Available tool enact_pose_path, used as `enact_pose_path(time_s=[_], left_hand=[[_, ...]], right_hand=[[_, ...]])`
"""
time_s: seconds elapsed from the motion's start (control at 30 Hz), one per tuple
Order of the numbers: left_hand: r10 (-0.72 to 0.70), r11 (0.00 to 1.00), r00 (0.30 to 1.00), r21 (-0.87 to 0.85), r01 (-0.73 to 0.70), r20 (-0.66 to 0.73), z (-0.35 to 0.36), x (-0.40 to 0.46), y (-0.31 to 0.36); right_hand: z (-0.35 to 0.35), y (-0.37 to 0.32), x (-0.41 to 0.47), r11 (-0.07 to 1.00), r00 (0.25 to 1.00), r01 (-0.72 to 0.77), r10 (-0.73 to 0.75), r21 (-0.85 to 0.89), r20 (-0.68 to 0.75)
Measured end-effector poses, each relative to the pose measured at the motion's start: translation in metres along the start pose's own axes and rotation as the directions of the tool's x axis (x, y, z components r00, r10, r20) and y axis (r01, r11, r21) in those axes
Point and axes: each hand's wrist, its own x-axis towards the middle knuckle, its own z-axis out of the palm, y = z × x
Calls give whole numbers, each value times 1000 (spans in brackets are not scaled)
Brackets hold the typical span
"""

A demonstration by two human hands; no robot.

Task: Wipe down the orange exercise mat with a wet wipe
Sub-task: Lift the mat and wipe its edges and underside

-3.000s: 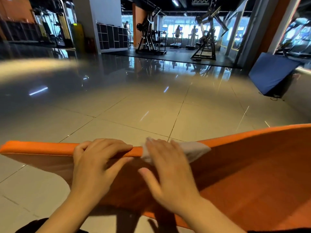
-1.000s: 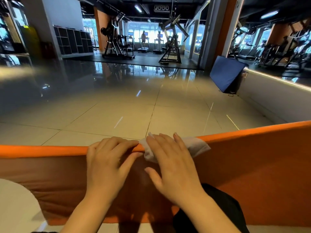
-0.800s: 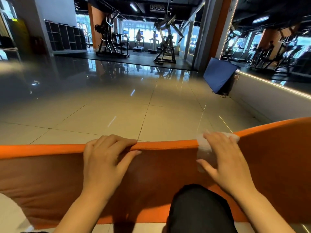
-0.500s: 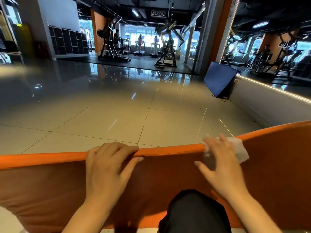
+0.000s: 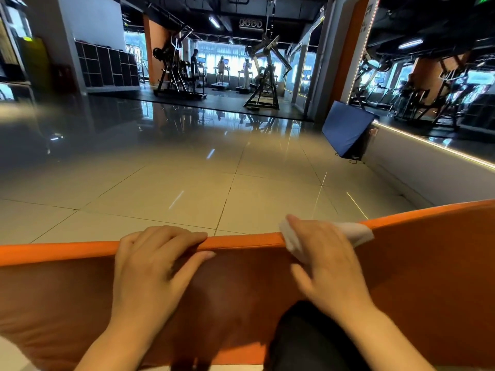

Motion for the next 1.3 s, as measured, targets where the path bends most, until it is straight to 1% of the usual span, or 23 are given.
enact_pose_path(time_s=[0.1,0.17,0.23,0.33,0.37,0.47,0.57,0.63,0.7,0.77,0.83,0.97,1.03,1.1,1.2,1.3], left_hand=[[19,1000,1000,4,-19,0,0,0,2],[23,1000,1000,21,-23,-5,0,0,5],[21,999,1000,37,-20,-6,1,0,6],[-5,999,1000,53,5,5,1,-1,6],[-16,998,1000,54,15,11,2,-2,6],[-26,998,999,62,24,26,3,-4,7],[-27,997,999,69,24,41,2,-4,8],[-25,998,999,62,22,48,1,-3,8],[-21,998,998,55,18,51,1,-2,7],[-16,998,998,54,13,62,2,-1,7],[-19,999,997,46,15,80,4,0,6],[-24,1000,997,22,22,80,6,4,4],[-24,999,997,33,22,69,6,8,3],[-39,997,998,64,35,57,5,13,1],[-74,993,996,94,70,41,1,21,-6],[-130,981,991,143,132,-22,-2,28,-12]], right_hand=[[-27,56,-16,986,992,-97,107,-139,67],[-39,80,-24,975,978,-145,167,-166,124],[-37,81,-28,978,978,-174,185,-115,93],[-18,45,-26,958,959,-279,282,69,-39],[-10,30,-23,951,952,-290,298,109,-65],[14,-29,-11,953,963,-234,254,192,-87],[26,-83,3,967,991,-131,129,219,24],[25,-88,7,981,996,-52,37,189,81],[18,-68,6,990,992,57,-71,131,102],[10,-37,0,991,986,111,-119,77,115],[-1,0,-8,998,990,66,-66,-4,123],[-34,88,-24,979,979,-136,156,-155,130],[-53,115,-25,968,972,-177,200,-179,124],[-60,125,-17,969,976,-164,187,-185,115],[-61,121,4,968,981,-150,170,-200,89],[-64,110,16,975,987,-144,153,-168,46]])
